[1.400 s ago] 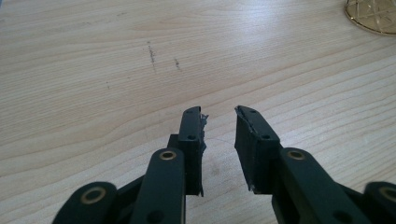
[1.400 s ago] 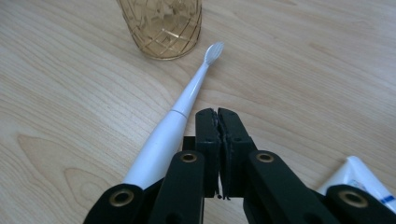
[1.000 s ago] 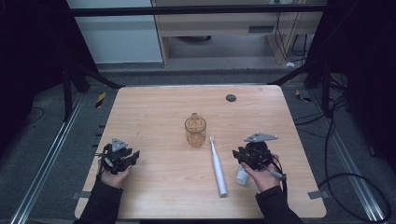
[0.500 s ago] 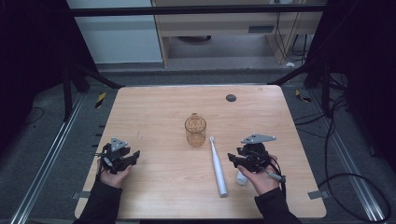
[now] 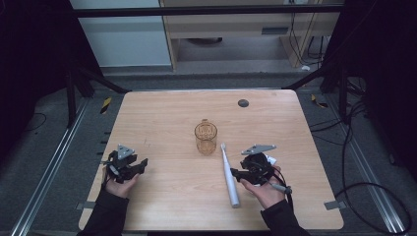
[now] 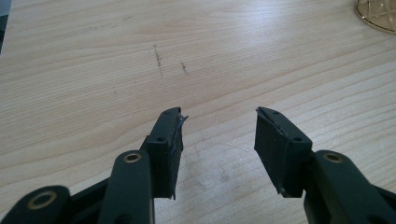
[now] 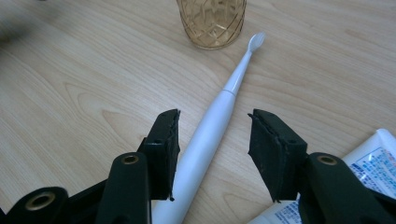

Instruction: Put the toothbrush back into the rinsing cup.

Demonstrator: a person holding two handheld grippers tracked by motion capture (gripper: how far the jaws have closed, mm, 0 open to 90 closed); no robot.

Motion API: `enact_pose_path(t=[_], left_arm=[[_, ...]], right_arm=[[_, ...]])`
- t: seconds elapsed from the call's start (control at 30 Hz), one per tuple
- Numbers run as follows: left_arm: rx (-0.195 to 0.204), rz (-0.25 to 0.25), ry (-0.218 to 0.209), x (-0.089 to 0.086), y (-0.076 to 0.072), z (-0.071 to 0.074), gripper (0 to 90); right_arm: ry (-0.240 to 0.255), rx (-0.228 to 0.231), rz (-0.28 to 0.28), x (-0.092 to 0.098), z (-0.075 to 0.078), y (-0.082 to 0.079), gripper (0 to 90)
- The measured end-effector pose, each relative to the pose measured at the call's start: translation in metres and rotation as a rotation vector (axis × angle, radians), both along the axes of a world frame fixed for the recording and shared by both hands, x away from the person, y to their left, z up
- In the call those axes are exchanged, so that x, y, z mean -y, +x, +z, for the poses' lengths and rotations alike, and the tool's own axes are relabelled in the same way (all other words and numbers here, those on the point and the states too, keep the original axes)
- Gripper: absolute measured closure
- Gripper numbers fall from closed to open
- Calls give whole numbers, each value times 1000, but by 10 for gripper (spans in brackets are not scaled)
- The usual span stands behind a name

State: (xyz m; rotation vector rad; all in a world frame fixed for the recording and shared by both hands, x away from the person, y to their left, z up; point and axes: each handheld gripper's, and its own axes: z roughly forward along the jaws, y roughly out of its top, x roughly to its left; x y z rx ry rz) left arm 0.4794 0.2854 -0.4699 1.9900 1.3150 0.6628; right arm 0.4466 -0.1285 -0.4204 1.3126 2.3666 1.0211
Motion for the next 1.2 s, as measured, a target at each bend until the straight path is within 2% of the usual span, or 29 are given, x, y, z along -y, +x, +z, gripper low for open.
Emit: enact_pose_path(t=[0.1, 0.23, 0.4, 0.9, 0.97, 1.2], left_arm=[[1, 1, 0, 0, 0, 0, 505], [3, 0, 2, 0, 0, 0, 504], [2, 0, 3, 0, 0, 0, 503], [2, -1, 4, -1, 0, 0, 504], [2, -1, 3, -1, 0, 0, 504], [4, -5, 3, -1, 0, 0, 504]], right_arm=[[-12, -12, 0, -3, -3, 1, 524], [-45, -52, 4, -10, -11, 4, 519], [-71, -61, -3, -16, -15, 9, 516], [-90, -139, -29, -30, -29, 34, 542], [-95, -139, -31, -32, -29, 35, 544], [-139, -158, -68, -40, -35, 46, 556]])
